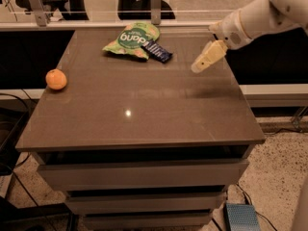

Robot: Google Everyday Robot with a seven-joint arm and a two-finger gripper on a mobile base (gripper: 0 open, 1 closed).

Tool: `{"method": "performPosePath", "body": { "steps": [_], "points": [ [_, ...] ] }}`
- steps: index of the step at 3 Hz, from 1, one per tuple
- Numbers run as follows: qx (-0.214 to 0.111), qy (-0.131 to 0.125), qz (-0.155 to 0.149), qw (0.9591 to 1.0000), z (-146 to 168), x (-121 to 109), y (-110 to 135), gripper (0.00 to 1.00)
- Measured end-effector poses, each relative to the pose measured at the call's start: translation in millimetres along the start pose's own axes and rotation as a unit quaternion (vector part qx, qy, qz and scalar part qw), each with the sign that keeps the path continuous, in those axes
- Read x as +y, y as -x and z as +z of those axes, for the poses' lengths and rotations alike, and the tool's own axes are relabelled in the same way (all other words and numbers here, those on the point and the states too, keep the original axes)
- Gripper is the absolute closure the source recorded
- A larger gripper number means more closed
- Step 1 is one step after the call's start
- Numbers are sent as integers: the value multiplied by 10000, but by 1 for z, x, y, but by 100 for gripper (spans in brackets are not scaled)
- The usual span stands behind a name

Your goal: Move rxbar blueberry near green rice chip bag

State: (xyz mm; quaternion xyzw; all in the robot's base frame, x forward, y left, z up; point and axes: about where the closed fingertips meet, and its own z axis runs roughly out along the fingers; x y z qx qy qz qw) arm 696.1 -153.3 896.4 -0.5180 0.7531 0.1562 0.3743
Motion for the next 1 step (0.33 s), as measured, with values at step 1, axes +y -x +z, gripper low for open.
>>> {"method": "performPosePath", "body": {
  "steps": [1],
  "points": [
    [-48, -66, 50, 10000, -17, 0, -19, 0]
  ]
}}
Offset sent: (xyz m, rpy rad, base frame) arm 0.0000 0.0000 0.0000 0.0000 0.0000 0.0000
